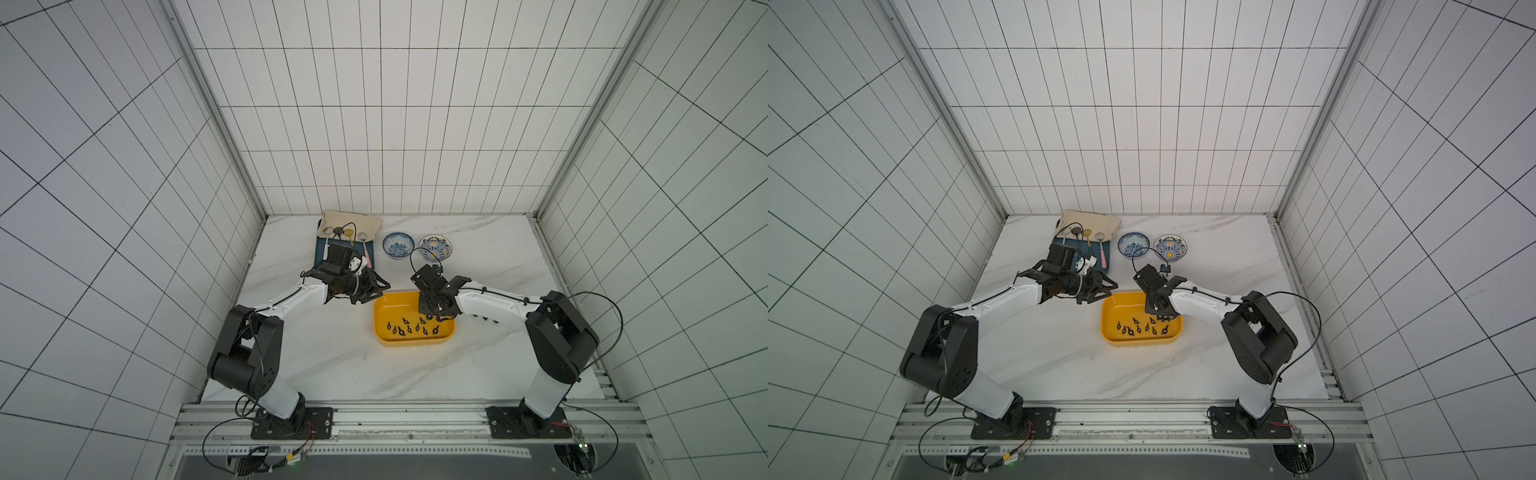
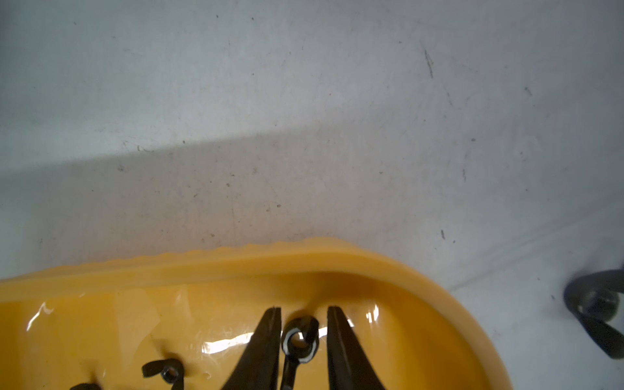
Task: Take out the wing nut from the storage box
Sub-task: Pick up the wing nut from the storage box.
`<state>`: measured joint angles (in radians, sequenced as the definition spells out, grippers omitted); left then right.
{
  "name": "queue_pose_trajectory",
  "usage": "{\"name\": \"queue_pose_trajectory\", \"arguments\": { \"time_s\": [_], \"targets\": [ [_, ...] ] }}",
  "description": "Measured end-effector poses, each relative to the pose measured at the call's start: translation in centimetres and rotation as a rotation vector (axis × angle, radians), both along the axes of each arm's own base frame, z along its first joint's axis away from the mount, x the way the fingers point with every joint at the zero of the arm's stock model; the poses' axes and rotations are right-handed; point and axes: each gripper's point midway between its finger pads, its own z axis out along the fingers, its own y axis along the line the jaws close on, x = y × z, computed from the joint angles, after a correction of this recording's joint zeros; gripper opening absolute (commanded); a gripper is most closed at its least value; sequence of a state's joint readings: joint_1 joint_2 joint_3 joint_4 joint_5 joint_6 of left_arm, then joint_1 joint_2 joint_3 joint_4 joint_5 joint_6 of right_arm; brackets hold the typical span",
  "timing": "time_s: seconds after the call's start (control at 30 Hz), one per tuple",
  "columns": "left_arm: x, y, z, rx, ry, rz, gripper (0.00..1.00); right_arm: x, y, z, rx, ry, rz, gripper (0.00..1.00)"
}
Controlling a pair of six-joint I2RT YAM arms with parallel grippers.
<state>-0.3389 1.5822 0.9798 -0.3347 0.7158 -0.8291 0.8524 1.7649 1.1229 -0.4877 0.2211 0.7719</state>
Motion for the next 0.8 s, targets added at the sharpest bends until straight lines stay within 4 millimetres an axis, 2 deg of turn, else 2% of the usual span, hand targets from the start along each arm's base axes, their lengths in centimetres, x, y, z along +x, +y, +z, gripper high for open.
{"name": "queue_pose_trajectory", "arguments": {
  "time_s": [0.4, 0.8],
  "targets": [
    [-0.2, -0.1, 0.0, -0.008, 0.004, -0.007, 0.42, -0.2, 0.1, -1.2, -0.002, 0.029, -0.015, 0.27],
    [-0.2, -0.1, -0.1, -0.006, 0.008, -0.007, 0.42, -0.3, 0.2, -2.2, -0.01, 0.048, -0.016, 0.2]
  ]
}}
